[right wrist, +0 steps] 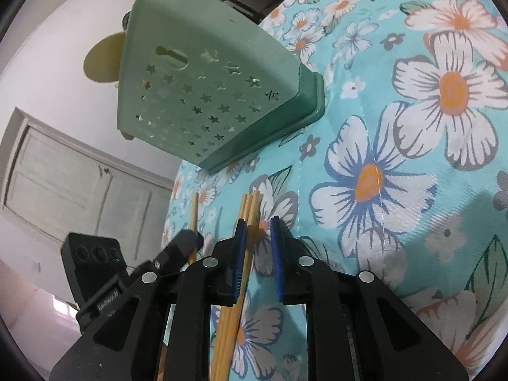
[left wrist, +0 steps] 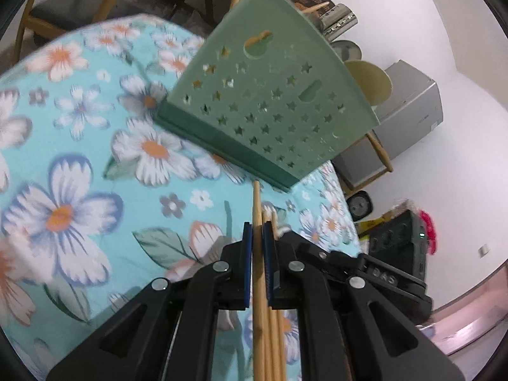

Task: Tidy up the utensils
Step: 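Lift the chopsticks into the green holder and open both tools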

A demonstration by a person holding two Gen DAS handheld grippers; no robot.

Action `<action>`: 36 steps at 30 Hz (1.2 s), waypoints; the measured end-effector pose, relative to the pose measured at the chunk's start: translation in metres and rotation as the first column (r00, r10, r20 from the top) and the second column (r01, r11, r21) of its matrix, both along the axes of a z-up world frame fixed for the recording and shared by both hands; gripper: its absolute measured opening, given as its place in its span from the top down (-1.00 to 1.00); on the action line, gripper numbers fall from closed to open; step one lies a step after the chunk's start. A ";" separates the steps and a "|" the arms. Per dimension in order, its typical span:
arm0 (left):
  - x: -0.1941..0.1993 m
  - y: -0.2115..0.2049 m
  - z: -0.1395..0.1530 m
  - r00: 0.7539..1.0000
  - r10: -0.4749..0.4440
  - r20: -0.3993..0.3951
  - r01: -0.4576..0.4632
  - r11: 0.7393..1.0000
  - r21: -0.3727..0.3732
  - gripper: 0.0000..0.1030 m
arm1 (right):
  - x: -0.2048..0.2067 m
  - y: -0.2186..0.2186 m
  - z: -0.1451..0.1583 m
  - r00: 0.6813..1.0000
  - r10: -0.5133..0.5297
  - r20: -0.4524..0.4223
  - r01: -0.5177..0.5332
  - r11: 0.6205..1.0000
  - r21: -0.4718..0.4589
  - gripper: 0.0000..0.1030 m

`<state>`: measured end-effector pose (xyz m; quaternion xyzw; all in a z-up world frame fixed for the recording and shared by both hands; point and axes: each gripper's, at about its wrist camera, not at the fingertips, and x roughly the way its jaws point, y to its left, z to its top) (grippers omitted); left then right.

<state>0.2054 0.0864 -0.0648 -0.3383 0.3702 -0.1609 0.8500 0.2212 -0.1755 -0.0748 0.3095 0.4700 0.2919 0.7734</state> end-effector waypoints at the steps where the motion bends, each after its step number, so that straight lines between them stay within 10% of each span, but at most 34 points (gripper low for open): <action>1: -0.001 0.000 -0.001 1.000 -0.001 -0.005 0.001 1.000 -0.006 0.88 | 0.000 0.001 0.000 1.000 0.001 0.002 -0.001 1.000 -0.005 0.69; 21: -0.018 0.007 0.010 0.999 0.037 0.036 -0.037 0.999 0.004 0.88 | -0.014 0.007 0.014 0.998 -0.035 0.057 0.037 0.998 -0.046 0.89; 28: -0.028 0.010 0.041 0.994 -0.004 0.106 0.013 0.996 -0.089 0.88 | -0.036 -0.011 0.073 0.979 -0.005 0.204 0.006 1.000 -0.004 0.92; 36: -0.061 0.017 0.120 0.935 0.043 0.353 -0.068 0.996 0.058 0.88 | -0.039 0.007 0.168 0.913 -0.008 0.407 -0.010 0.999 0.042 0.92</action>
